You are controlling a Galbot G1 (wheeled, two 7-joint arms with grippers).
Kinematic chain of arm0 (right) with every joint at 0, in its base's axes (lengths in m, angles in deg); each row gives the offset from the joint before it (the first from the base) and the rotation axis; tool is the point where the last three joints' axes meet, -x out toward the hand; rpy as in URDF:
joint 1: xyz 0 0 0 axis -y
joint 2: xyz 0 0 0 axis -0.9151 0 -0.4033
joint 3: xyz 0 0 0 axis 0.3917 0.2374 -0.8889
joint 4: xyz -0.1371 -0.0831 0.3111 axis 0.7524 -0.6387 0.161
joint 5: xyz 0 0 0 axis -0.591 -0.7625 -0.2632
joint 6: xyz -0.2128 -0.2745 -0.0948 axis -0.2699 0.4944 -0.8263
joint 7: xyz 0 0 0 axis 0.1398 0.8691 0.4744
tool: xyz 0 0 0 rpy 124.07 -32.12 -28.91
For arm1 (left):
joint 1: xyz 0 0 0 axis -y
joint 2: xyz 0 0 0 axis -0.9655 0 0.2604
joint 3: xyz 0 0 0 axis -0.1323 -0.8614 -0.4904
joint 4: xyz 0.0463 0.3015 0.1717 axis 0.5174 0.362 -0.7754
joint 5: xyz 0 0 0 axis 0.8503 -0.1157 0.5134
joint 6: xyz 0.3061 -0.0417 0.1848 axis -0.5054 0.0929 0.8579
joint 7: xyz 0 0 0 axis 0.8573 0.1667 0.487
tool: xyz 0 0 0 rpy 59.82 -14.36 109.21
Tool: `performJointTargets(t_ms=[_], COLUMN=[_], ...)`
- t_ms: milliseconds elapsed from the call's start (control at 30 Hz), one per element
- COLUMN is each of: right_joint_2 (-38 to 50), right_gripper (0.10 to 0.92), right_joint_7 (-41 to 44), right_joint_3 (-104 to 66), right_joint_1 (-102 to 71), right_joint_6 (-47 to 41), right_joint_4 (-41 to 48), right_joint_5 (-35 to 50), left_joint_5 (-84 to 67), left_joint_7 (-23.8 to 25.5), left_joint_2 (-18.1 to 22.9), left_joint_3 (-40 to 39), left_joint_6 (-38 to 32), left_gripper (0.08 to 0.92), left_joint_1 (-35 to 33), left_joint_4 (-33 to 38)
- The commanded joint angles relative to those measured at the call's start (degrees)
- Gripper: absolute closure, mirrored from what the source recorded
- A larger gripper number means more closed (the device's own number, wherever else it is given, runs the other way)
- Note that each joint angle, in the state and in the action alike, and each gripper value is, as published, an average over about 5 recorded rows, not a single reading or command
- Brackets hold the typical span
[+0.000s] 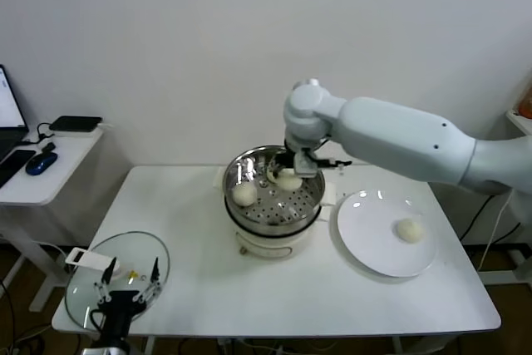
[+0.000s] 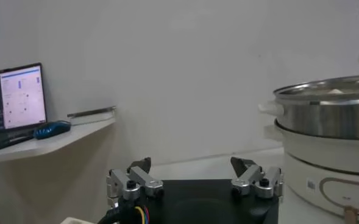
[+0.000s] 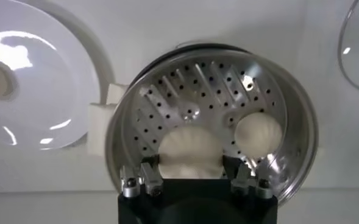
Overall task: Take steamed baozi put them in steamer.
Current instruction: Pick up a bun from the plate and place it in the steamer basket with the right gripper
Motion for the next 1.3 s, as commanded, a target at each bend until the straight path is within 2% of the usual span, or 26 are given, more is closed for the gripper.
performJointTargets(t_ms=[33,533,1300], right_joint_2=[-4.24,-4.55,-4.37], right_gripper=[0.33,0.33,0.305], right_joint_7=[-0.06,-0.05,-0.22], right_joint_3=[0.23,2.86,3.05], right_joint_1=[-3.28,-4.26,-5.01], right_joint_6=[-0.13,-1.46,-1.51], right_joint_4=[0.78,0.48,1.06], right_joint_5=[-0.26,3.26,3.46], left_joint_5=[-0.05,-0.3,-0.3], left_joint_7=[0.0,0.02,-0.01], left_joint_2=[-0.11,-0.14,0.01], left_joint_3=[-0.04,-0.17,-0.41], left_joint_6=[0.09,-0.01,0.01], left_gripper=[0.177,0.177,0.177], left_joint_1=[0.09,0.53,0.67], left_joint_4=[-0.25,-1.0,-1.24])
